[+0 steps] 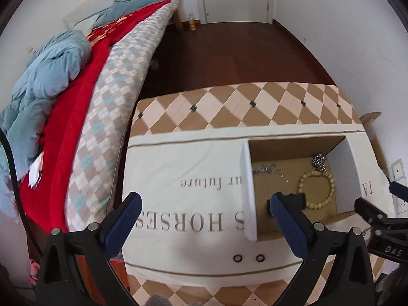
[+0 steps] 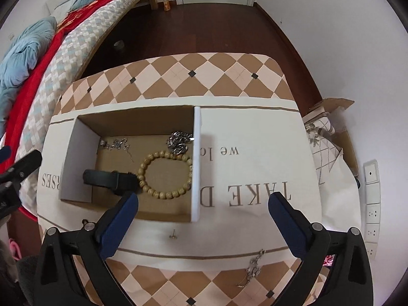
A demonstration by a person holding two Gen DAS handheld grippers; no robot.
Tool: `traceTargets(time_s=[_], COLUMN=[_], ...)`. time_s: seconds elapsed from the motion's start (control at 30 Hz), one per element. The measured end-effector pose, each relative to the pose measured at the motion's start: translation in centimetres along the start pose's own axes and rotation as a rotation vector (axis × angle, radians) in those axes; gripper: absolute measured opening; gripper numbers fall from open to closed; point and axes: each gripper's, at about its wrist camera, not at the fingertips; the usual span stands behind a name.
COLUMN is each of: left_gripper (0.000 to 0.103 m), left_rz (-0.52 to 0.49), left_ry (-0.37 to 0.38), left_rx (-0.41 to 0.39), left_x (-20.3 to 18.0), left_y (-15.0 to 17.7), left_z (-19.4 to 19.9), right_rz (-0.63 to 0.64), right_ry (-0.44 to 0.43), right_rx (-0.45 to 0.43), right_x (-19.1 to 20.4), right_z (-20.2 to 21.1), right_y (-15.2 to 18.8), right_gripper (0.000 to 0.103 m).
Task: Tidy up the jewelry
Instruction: 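Lift both open tools up and away from the box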
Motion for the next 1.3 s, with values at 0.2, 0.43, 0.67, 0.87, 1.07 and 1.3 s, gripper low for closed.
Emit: traceTargets(time_s=[0.2, 0.43, 0.67, 0.87, 1.07, 1.3], left_gripper=[0.103, 0.103, 0.103, 0.103, 0.103, 0.103], left_rz=[0.055, 0.047, 0.032, 0.05, 0.071, 0.112], left_ry=[0.0, 0.006, 0.011, 0.023, 0.0, -0.094], left_rx=[-0.034, -0.118, -0.179, -0.217, -0.278, -0.246], left_x=[1.5, 2.5, 3.1, 3.7, 4.3, 5.8], left_y=[1.6, 3.6, 5.9, 7.4, 8.6, 9.5], left_z=[1.5, 5.8, 10.0, 13.2, 15.8, 12.2], right_rz=[0.019, 0.047, 0.038, 0.045, 0.052, -0.124], right_ry=[0.021, 0.04, 0.073, 0.097, 0.058, 0.1], right_rx=[-0.056, -0.126, -0.211, -0.27, -0.327, -0.229], right_x=[1.4, 3.0, 3.5, 4.0, 4.0, -2.5], right_z=[2.8, 6.5, 10.7, 14.0, 16.2, 12.5], right_y=[0.8, 2.5, 5.2, 7.0, 9.0, 12.9], right_gripper=[0.103, 0.103, 0.103, 0.103, 0.103, 0.1])
Point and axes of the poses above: each gripper's, at about its wrist camera, not at the fingertips, and z roughly against the way its jaws point, x to its left, y to its underside, and after that the axes turned 15 degrees about z, right-handed
